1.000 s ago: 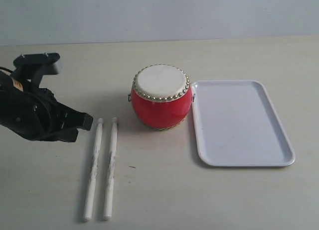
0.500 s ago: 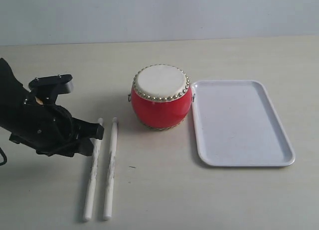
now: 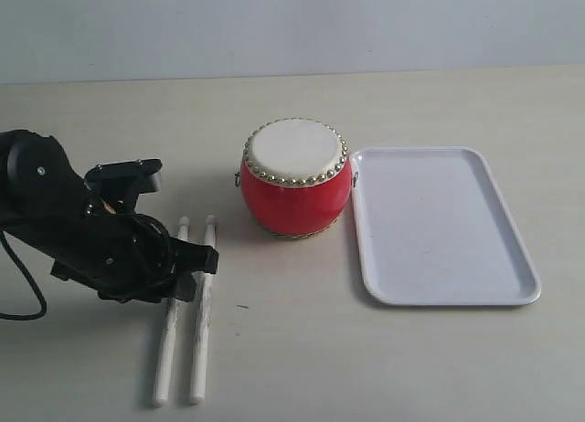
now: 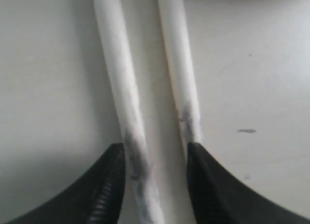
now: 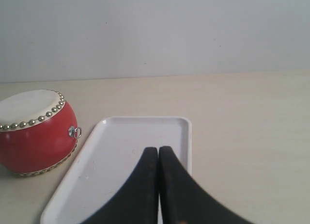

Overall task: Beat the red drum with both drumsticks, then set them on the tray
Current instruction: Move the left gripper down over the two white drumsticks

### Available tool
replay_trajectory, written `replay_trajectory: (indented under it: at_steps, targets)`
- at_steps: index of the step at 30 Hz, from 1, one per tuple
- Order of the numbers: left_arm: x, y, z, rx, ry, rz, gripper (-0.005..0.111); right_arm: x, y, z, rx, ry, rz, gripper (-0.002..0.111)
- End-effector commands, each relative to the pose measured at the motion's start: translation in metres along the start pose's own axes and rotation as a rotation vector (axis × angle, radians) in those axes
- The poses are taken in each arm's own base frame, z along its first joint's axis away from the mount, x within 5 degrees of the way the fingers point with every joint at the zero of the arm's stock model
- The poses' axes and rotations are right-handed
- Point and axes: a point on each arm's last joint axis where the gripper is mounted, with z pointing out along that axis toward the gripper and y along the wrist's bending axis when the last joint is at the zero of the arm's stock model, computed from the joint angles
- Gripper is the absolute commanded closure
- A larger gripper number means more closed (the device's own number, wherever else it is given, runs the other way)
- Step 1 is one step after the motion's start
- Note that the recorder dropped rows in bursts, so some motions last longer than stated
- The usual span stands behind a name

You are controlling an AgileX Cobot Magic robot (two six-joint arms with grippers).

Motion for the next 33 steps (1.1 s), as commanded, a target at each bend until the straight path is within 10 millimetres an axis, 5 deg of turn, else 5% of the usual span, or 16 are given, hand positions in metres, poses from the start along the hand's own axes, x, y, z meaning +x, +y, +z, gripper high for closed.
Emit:
replay_trajectory:
  at_steps: [1,33]
  targets:
    - [-0.0004,-0.0097,0.0026,0.008,-0.058,0.041,0.065,0.0005,-0.0003,0.0001,0.004,-0.011,-0.002,0.108]
    - [0.0022,-0.0048,0.0028,-0.046,-0.026,0.132,0.065,0.0005,-0.0003,0.0001,0.004,-0.011,-0.002,0.108]
